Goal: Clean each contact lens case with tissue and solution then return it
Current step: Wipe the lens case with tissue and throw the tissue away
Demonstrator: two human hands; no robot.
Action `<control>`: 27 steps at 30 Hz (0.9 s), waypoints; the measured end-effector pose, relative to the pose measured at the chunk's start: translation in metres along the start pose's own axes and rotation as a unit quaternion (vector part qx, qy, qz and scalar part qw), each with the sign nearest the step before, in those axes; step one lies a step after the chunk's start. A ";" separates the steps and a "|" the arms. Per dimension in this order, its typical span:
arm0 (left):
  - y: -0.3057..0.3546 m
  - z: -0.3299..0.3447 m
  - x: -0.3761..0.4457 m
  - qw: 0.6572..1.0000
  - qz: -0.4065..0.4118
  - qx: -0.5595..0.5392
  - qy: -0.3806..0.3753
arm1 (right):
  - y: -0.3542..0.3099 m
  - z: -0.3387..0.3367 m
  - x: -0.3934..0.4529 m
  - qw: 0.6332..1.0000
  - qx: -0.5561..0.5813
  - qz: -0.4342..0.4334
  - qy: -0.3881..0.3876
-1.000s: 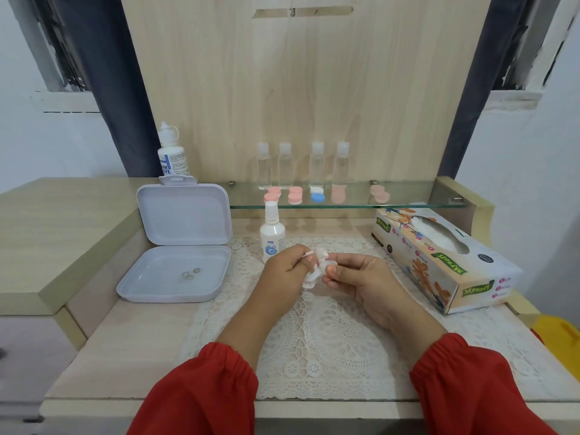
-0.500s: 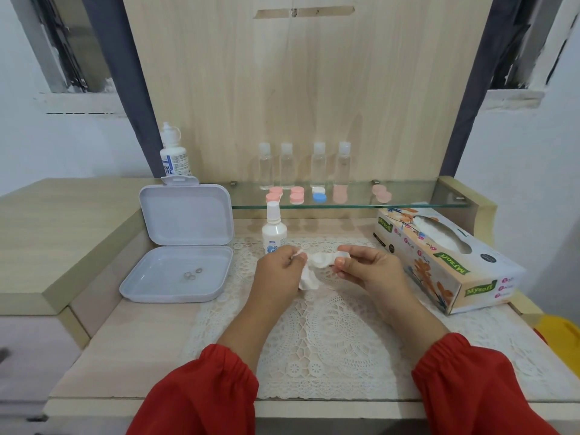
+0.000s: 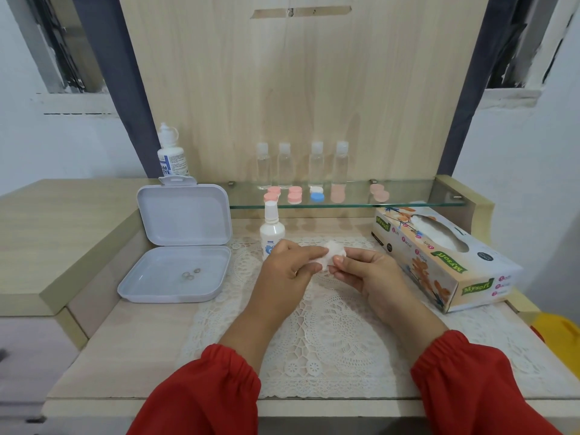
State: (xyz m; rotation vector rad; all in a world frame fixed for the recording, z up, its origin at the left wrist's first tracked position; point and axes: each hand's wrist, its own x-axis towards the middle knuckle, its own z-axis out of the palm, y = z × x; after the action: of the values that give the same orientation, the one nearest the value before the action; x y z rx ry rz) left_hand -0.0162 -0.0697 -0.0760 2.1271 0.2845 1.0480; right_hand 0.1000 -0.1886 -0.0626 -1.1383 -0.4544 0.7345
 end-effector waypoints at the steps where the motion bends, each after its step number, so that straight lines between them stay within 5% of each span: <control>1: 0.003 -0.001 0.000 1.000 -0.022 -0.020 0.006 | -0.001 0.000 0.000 1.000 0.016 0.009 0.002; 11: 0.011 -0.005 0.001 0.990 -0.116 -0.060 -0.044 | -0.003 0.002 -0.001 0.999 0.027 0.030 -0.009; 20: 0.008 -0.009 0.010 0.931 -0.222 -0.257 0.131 | -0.002 0.003 -0.001 1.000 0.020 -0.019 0.004; 27: 0.011 -0.006 0.008 0.873 -0.290 -0.393 -0.012 | -0.004 0.006 -0.002 0.998 -0.005 -0.067 -0.007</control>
State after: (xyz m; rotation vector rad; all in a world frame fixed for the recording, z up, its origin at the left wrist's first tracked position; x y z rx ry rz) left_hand -0.0168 -0.0702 -0.0614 1.1969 0.3749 0.6150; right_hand 0.0957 -0.1873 -0.0571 -1.1023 -0.5415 0.6231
